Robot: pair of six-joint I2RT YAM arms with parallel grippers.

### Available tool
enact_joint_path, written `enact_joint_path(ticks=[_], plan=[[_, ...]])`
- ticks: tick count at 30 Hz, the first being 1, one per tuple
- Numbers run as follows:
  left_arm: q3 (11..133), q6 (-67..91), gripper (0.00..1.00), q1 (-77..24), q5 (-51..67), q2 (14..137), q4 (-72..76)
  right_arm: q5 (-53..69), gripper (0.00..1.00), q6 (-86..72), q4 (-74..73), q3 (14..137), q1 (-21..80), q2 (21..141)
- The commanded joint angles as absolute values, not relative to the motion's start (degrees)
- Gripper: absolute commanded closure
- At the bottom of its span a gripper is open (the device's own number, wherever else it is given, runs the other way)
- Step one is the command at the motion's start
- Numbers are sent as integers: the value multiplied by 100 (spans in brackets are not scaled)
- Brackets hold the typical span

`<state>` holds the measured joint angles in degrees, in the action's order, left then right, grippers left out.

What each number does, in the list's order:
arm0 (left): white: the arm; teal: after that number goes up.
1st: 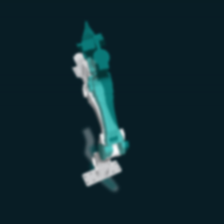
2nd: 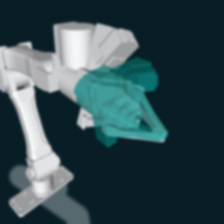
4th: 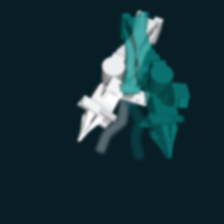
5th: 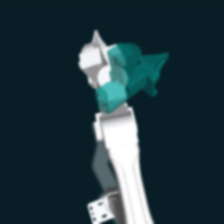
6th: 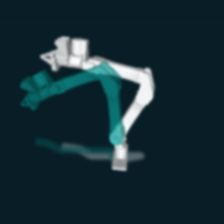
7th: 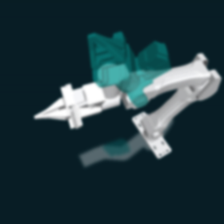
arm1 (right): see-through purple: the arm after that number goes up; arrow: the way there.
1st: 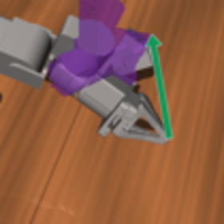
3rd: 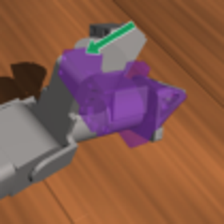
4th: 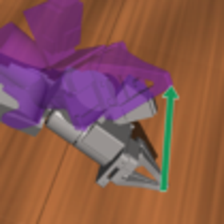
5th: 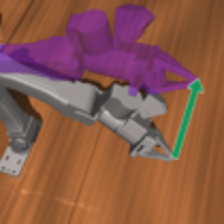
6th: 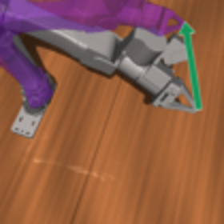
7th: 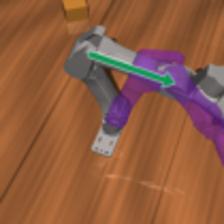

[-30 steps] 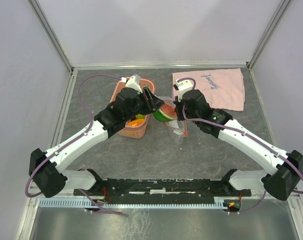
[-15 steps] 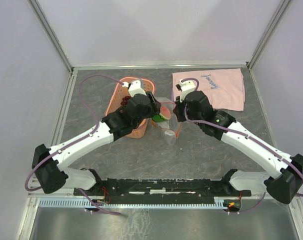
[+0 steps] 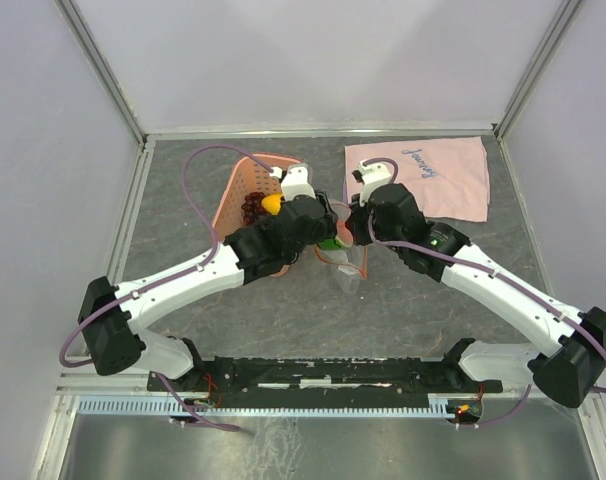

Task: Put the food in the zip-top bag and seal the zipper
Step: Place the fake fruit in the zipper food storage bag.

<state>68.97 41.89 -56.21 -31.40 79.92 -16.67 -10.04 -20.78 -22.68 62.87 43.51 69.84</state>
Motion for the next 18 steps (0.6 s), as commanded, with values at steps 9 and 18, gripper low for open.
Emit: enact_joint_path(ticks=[9,18], plan=[[7143,3971,28,-5660,-3045,7901,-1575,-1282,98,-2192,-1852,6209,4370,6767],[7145,3919,24,-5635,-3021,7542,-2115,-1544,98,-2154,-1924,6197,4373,6667]])
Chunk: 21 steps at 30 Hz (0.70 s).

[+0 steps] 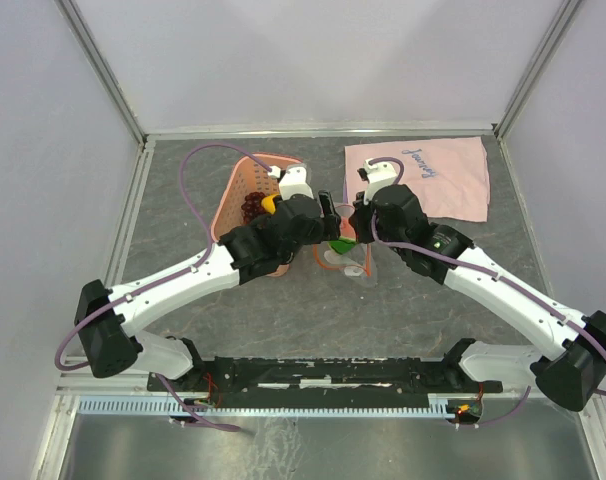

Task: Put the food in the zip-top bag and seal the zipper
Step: Place the fake fruit in the zipper food storage bag.

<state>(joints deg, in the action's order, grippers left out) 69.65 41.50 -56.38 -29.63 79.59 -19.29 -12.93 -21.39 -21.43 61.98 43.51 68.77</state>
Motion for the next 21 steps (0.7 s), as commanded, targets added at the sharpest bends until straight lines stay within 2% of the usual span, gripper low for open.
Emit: enact_joint_path(ticks=[1,9,18,21], plan=[[7123,3932,24,-5630,-3019,7475,-2193,-1580,98,-2153,-1932,6194,4366,6655],[6902,4148,27,-5608,-2731,7522,-2662,-1653,98,-2126,-1916,6201,4368,6654],[7005,4042,46,-5594,-2554,8090,-2356,-1680,98,-2088,-1995,6194,4368,6651],[7169,3998,57,-5582,-2456,8309,-2280,-1728,98,-2051,-2074,6188,4369,6628]])
